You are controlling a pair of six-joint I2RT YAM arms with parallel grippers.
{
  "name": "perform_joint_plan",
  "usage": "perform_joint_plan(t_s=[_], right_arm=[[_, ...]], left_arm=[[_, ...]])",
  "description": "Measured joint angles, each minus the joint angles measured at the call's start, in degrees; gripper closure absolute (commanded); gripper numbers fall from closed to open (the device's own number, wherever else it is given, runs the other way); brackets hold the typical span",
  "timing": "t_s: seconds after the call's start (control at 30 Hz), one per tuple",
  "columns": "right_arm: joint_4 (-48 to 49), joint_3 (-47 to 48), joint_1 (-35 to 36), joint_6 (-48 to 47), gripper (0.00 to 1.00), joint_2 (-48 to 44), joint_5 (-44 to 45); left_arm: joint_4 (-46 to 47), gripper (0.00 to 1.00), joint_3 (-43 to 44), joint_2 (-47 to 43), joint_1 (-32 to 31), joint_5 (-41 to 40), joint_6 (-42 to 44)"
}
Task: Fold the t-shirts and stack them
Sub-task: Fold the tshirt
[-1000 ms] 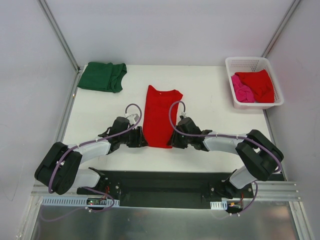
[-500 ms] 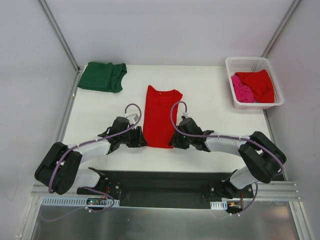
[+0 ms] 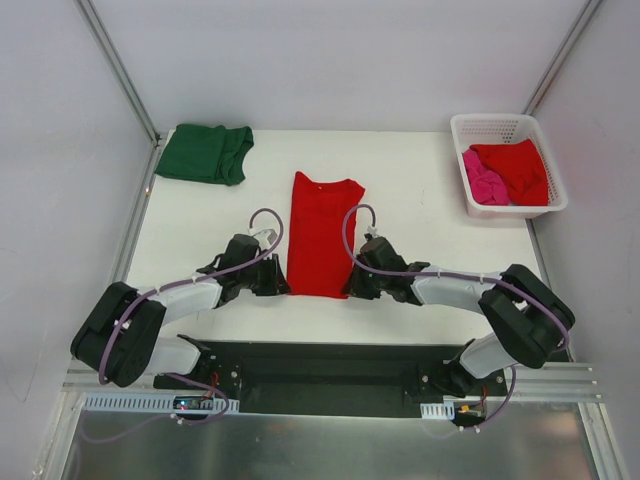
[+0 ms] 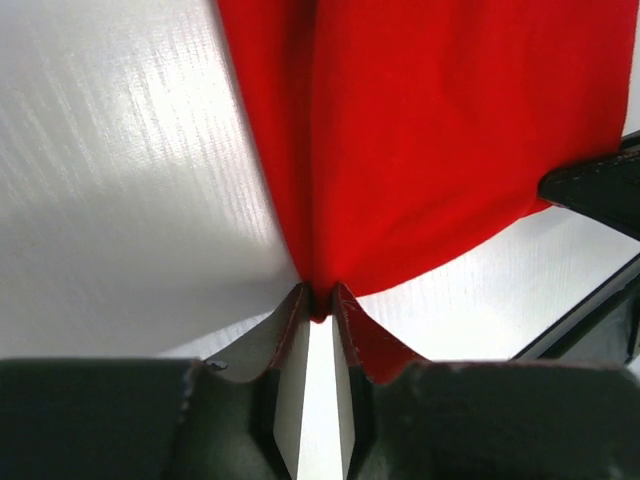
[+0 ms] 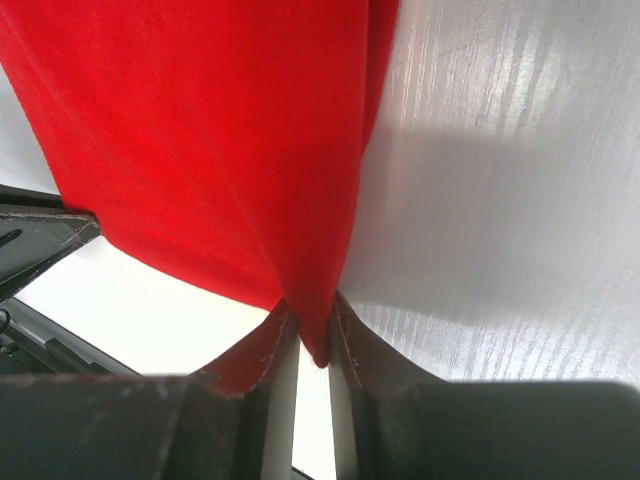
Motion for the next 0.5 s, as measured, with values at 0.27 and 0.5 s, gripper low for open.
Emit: perform_joint_plan(t_s=[0.27,0.5], right_arm=[[-0.3,-0.2,0.0,0.0,0.82,-0.4,0.0],[-0.3,-0.2,-0.1,-0.1,0.82,-0.4,0.0]], left_arm=[[-0.1,0.97,0.8,1.7,0.0,-0.1,0.0],[-0.1,0.54,1.0,2.0,0.0,0.4,-0.2]])
